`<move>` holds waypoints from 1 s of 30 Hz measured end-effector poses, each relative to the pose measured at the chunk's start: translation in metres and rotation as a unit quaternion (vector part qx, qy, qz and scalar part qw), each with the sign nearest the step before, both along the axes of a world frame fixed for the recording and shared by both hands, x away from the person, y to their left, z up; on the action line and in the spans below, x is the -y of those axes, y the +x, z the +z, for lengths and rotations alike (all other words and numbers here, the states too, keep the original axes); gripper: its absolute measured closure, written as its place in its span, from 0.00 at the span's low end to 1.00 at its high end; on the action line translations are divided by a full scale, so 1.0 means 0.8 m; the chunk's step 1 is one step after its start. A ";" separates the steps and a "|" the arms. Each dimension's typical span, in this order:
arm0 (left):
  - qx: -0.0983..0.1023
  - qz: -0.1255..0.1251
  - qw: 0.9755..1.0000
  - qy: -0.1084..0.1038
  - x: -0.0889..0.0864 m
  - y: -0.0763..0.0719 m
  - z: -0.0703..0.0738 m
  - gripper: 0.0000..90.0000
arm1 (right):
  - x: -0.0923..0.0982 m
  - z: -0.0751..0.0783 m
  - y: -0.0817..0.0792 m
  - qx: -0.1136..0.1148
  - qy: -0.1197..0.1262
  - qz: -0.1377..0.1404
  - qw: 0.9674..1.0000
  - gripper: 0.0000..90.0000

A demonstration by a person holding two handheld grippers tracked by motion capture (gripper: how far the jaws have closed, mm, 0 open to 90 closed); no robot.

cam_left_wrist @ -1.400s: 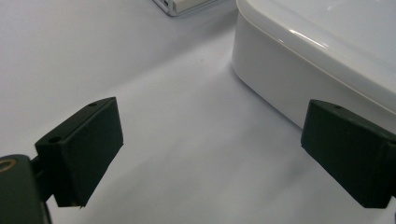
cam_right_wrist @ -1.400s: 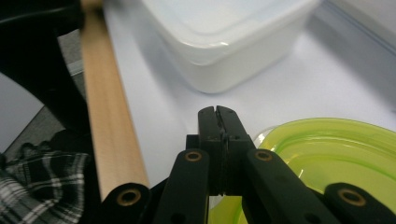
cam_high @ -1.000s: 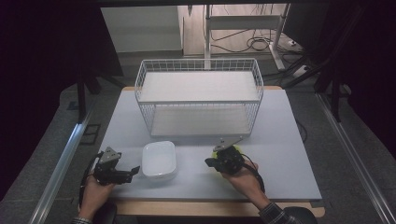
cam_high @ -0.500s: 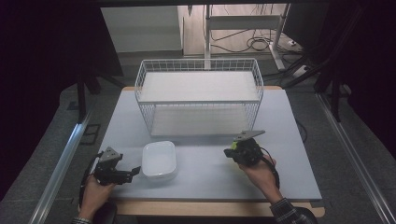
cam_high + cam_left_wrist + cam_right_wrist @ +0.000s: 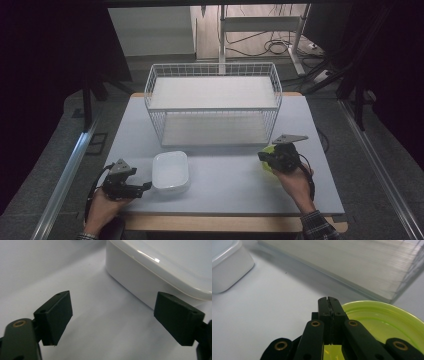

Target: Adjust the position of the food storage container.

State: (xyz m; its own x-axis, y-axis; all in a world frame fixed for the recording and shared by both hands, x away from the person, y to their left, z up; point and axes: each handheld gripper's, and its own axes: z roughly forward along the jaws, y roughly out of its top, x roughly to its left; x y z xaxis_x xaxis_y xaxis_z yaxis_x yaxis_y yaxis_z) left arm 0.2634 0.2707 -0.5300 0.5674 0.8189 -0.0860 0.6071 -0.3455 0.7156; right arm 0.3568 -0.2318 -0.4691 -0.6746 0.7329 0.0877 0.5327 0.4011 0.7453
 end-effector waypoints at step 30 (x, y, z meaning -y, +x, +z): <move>-0.031 -0.062 0.997 -0.019 0.010 -0.001 0.001 0.77 | 0.006 -0.004 0.000 0.012 -0.034 -0.012 0.999 0.97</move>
State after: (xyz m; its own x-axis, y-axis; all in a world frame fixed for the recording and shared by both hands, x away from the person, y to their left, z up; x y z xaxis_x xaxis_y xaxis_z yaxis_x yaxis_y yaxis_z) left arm 0.2623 0.2628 -0.5293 0.6563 0.7386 -0.1539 0.6049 -0.3933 0.6924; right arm 0.3570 -0.2362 -0.4722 -0.6575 0.7531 0.0219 0.5254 0.4375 0.7298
